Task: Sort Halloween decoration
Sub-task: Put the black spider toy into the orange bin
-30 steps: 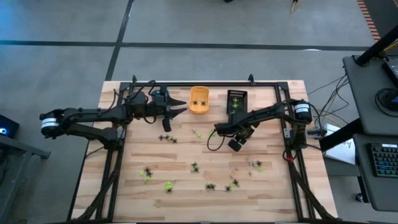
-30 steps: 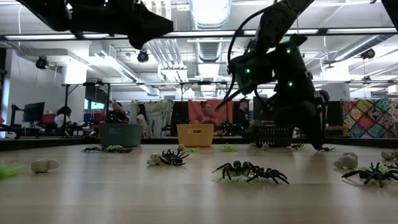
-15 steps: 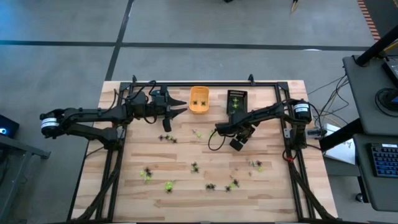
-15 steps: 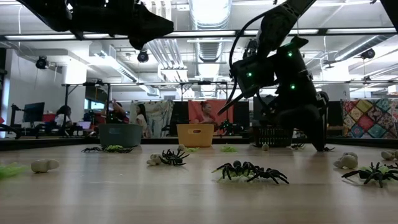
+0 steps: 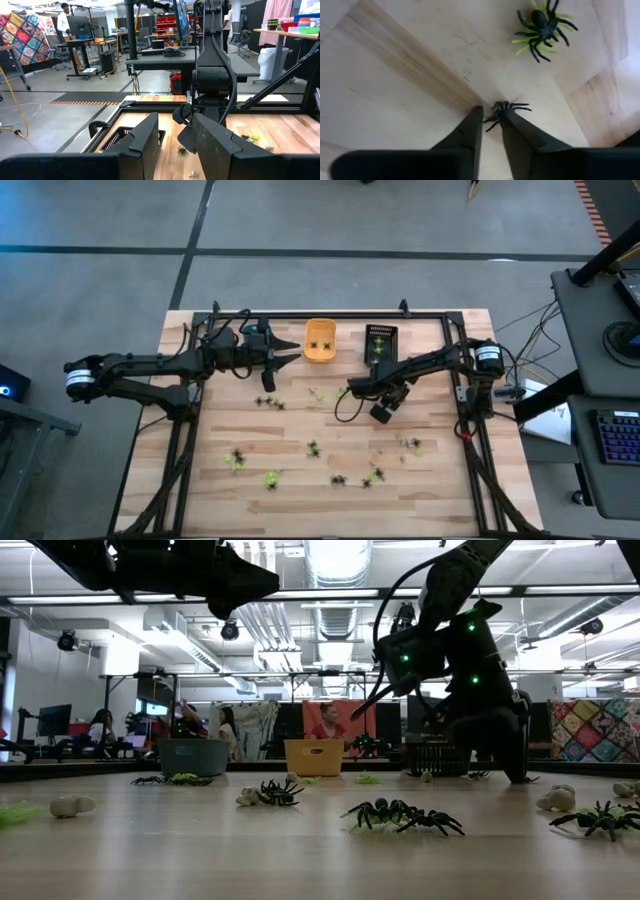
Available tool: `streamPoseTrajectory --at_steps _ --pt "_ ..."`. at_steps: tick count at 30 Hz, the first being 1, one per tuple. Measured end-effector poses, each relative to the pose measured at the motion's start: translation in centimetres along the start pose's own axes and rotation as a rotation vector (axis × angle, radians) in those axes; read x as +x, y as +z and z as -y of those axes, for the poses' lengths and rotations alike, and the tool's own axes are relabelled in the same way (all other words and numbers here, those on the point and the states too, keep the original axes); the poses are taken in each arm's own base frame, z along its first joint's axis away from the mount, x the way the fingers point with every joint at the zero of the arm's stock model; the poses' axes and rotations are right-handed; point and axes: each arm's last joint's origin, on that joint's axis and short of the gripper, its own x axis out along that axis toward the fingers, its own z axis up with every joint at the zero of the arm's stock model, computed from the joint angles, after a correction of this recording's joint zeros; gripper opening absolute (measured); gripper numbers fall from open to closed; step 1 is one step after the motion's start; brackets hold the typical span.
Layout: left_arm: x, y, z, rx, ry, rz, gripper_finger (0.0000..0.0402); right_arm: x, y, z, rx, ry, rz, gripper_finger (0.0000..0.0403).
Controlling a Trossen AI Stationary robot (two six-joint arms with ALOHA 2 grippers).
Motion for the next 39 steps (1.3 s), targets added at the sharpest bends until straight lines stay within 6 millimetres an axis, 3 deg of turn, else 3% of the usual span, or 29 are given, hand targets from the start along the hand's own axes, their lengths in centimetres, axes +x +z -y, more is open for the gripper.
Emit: streamPoseTrajectory --at_steps 5,15,21,33,39 --pt "0.0 0.0 0.0 0.0 0.0 0.0 0.0105 0.0 0.0 -0.1 -0.007 0.007 0.001 0.0012" --pt "0.0 0.0 0.0 0.004 0.0 0.001 0.0105 -1.0 -0.5 0.5 -0.011 0.013 0.042 0.0009" --pt "0.0 0.0 0.0 0.004 0.0 0.003 0.0105 -3.5 -1.4 1.4 -0.015 0.072 0.138 0.0008" --pt "0.0 0.0 0.0 0.004 0.0 0.004 0.0105 -9.1 -3.6 3.2 -0.038 0.359 0.523 0.0008" --pt "0.0 0.1 0.0 -0.01 -0.001 0.004 0.0105 -10.1 -3.7 3.3 -0.108 0.557 0.808 0.0008"
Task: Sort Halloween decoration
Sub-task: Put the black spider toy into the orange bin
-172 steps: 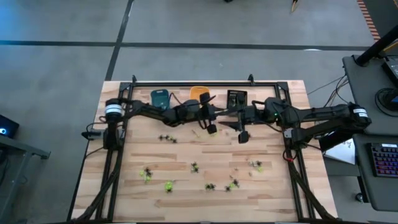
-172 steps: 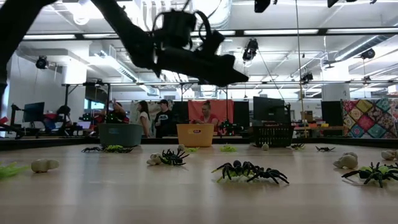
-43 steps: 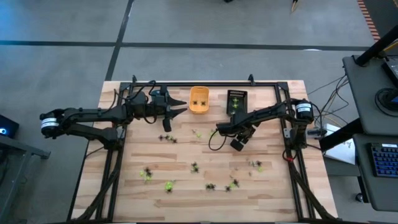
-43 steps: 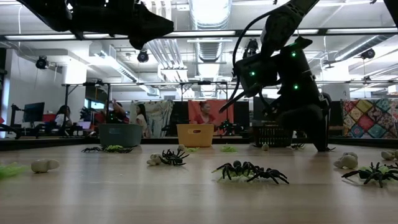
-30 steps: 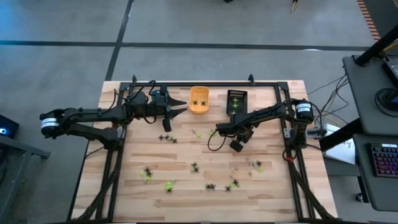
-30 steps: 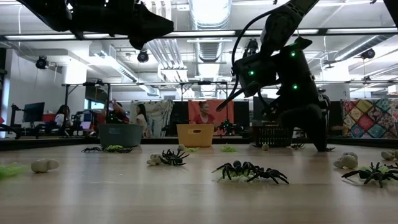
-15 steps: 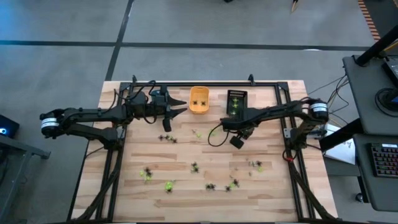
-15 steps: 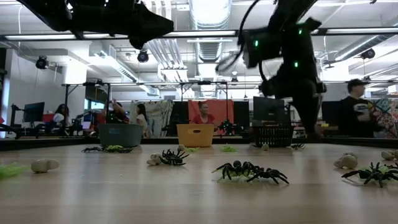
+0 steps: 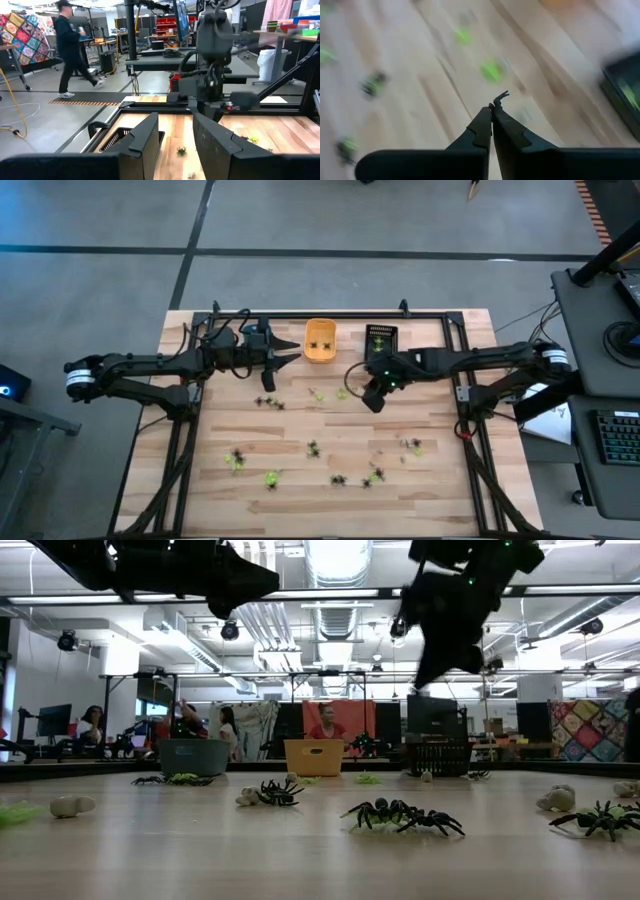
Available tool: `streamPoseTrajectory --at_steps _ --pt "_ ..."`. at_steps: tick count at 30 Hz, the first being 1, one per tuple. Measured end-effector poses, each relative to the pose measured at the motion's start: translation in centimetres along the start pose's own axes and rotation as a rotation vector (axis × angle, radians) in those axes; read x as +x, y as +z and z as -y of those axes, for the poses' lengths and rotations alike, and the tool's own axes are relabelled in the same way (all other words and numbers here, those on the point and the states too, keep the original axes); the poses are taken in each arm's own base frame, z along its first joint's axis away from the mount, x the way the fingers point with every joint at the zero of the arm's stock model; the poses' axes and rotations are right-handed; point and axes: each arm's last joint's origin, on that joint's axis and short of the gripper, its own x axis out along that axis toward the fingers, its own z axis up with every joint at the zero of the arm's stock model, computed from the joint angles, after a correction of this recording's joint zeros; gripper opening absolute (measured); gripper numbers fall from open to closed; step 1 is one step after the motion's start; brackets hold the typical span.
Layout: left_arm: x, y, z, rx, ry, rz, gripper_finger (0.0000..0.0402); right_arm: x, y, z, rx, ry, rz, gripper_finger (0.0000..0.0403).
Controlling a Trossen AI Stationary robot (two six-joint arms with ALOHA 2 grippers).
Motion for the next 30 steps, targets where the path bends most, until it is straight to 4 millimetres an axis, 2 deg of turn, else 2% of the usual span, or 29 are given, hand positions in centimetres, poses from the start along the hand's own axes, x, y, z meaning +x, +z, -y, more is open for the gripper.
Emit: streamPoseTrajectory --at_steps 8,16,22,30 --pt "0.0 0.0 0.0 -0.038 -0.001 0.0 0.0105 1.8 1.4 1.0 -0.108 0.14 0.384 0.0008" --pt "0.0 -0.1 0.0 -0.076 -0.004 -0.013 0.0105 4.4 4.2 2.7 -0.289 0.097 0.687 0.0008" --pt "-0.2 -0.8 0.1 -0.126 -0.005 -0.1 0.0105 6.9 6.5 5.5 -0.234 0.013 0.712 0.0009" --pt "-1.1 -3.6 0.7 -0.224 -0.013 -0.412 0.0105 9.7 9.5 8.0 -0.132 -0.044 0.623 0.0009"
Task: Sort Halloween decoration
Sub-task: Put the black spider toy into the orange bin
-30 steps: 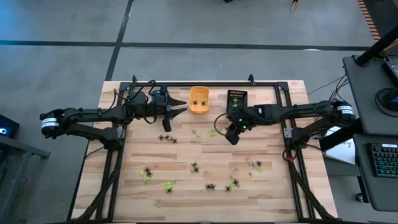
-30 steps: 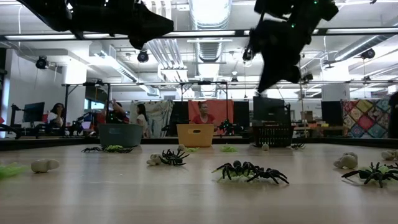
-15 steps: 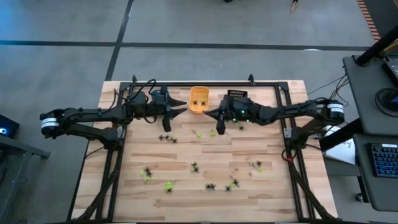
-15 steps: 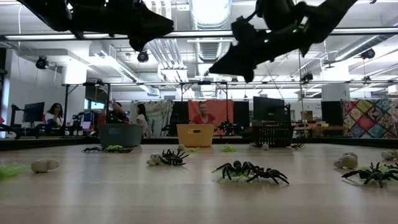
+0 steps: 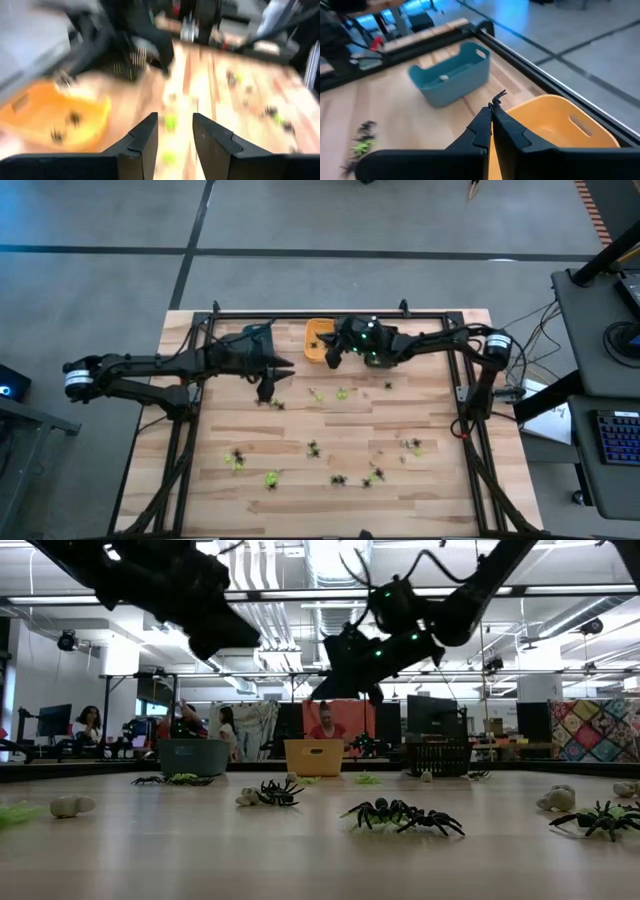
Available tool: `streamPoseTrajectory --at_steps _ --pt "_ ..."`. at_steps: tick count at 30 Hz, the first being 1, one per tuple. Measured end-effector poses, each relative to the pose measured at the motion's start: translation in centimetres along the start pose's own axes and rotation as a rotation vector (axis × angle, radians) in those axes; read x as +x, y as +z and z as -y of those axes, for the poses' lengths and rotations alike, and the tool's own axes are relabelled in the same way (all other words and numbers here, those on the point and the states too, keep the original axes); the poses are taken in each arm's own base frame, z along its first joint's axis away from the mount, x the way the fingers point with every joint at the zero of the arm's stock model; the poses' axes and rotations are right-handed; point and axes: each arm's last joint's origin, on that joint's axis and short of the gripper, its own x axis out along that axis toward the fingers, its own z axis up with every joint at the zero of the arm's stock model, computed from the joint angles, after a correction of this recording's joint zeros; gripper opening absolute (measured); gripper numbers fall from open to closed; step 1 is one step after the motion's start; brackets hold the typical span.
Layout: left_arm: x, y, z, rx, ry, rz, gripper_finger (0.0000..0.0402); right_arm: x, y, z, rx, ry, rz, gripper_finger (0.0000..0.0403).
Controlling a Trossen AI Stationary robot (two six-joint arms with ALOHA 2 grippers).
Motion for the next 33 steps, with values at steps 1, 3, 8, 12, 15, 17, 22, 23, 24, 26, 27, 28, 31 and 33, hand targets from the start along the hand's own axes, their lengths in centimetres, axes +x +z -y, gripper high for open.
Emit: streamPoseTrajectory --at_steps 1,3,8,12,15,17,22,23,24,26,27,28,31,33 --pt "0.0 -0.4 0.1 -0.009 -0.001 -0.037 0.0105 0.4 0.1 0.2 0.001 -0.007 -0.019 0.0009" --pt "0.0 -1.0 0.3 -0.028 -0.004 -0.106 0.0105 1.2 0.3 0.4 0.004 -0.017 -0.059 0.0009" --pt "-0.2 -2.7 0.9 -0.068 -0.01 -0.281 0.0105 2.8 1.1 0.5 0.0 -0.032 -0.134 0.0009" --pt "-0.6 -3.8 1.7 -0.086 -0.02 -0.402 0.0105 3.5 1.3 0.5 -0.017 -0.039 -0.188 0.0009" --pt "-0.8 -4.5 2.3 -0.104 -0.028 -0.473 0.0105 3.6 1.6 0.5 -0.024 -0.052 -0.213 0.0009" --pt "-1.0 -4.9 2.6 -0.117 -0.031 -0.514 0.0105 3.5 1.9 0.5 -0.03 -0.069 -0.221 0.0009" --pt "-1.4 -5.6 3.4 -0.177 -0.023 -0.597 0.0105 3.4 2.1 0.5 -0.035 -0.074 -0.265 0.001" --pt "-1.4 -5.7 3.5 -0.191 -0.021 -0.61 0.0105 3.4 2.1 0.5 -0.035 -0.075 -0.267 0.0011" --pt "-1.5 -5.8 3.6 -0.205 -0.018 -0.622 0.0105 3.4 2.0 0.5 -0.035 -0.075 -0.271 0.0014" --pt "-1.6 -6.0 3.9 -0.226 -0.017 -0.639 0.0105 3.4 2.0 0.5 -0.037 -0.075 -0.279 0.0024" --pt "-1.6 -6.1 4.1 -0.236 -0.017 -0.647 0.0105 3.4 2.0 0.5 -0.039 -0.075 -0.281 0.0031" --pt "-1.6 -6.1 4.3 -0.244 -0.018 -0.651 0.0105 3.4 1.9 0.5 -0.043 -0.074 -0.283 0.0038" --pt "-1.7 -6.3 4.9 -0.262 -0.027 -0.661 0.0105 3.4 1.9 0.5 -0.044 -0.074 -0.283 0.0065" --pt "-1.8 -6.3 5.2 -0.28 -0.031 -0.668 0.0105 3.4 1.9 0.5 -0.044 -0.074 -0.283 0.0083"
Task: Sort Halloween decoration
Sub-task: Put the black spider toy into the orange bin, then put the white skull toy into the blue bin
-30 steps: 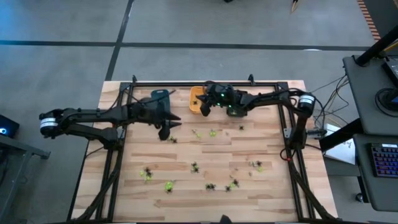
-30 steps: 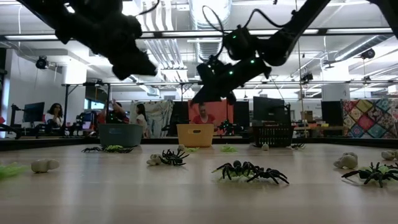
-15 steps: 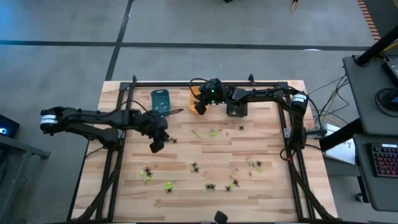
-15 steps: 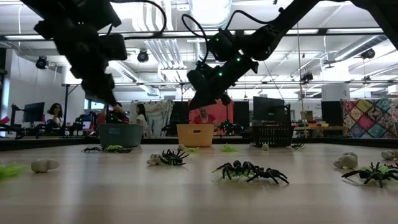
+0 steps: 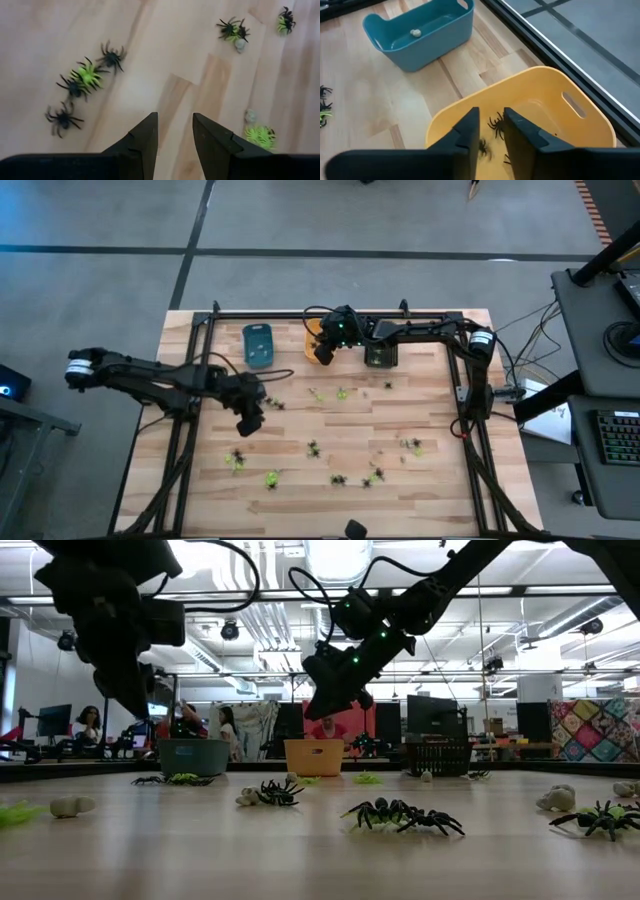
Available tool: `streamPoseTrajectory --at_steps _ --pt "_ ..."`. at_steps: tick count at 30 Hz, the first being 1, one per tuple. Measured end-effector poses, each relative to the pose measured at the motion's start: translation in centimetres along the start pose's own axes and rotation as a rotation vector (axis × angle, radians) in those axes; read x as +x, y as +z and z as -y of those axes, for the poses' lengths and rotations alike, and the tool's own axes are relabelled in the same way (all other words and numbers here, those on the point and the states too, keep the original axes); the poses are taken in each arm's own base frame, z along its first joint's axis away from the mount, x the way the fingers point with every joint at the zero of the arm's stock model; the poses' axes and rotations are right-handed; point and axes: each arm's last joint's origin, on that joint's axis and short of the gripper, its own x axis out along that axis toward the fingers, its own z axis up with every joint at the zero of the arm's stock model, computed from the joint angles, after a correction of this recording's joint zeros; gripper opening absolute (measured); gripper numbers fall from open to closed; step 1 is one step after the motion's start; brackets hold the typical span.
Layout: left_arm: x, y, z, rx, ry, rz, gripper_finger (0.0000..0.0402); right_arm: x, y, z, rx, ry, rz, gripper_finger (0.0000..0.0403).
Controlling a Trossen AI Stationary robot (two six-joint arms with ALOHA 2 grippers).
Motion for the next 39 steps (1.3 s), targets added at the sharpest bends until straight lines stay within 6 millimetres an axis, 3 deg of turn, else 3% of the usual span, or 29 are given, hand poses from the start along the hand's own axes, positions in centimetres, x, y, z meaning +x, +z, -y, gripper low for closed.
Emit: streamPoseTrajectory --at_steps 8,16,27,39 --pt "0.2 -1.3 2.0 -0.059 -0.046 -0.049 0.0105 0.0 0.0 0.0 0.0 0.001 -0.006 0.0133" --pt "0.6 -3.2 4.5 -0.115 -0.097 -0.124 0.0105 -0.8 0.2 -0.1 -0.003 0.003 -0.025 0.0146" --pt "2.9 -5.4 8.3 0.039 -0.181 -0.145 0.0105 -6.2 2.3 -1.9 -0.067 0.035 -0.038 0.0133" --pt "6.3 -5.8 10.3 0.138 -0.139 0.036 0.0105 -11.9 3.2 -7.0 -0.202 0.16 -0.003 0.013"
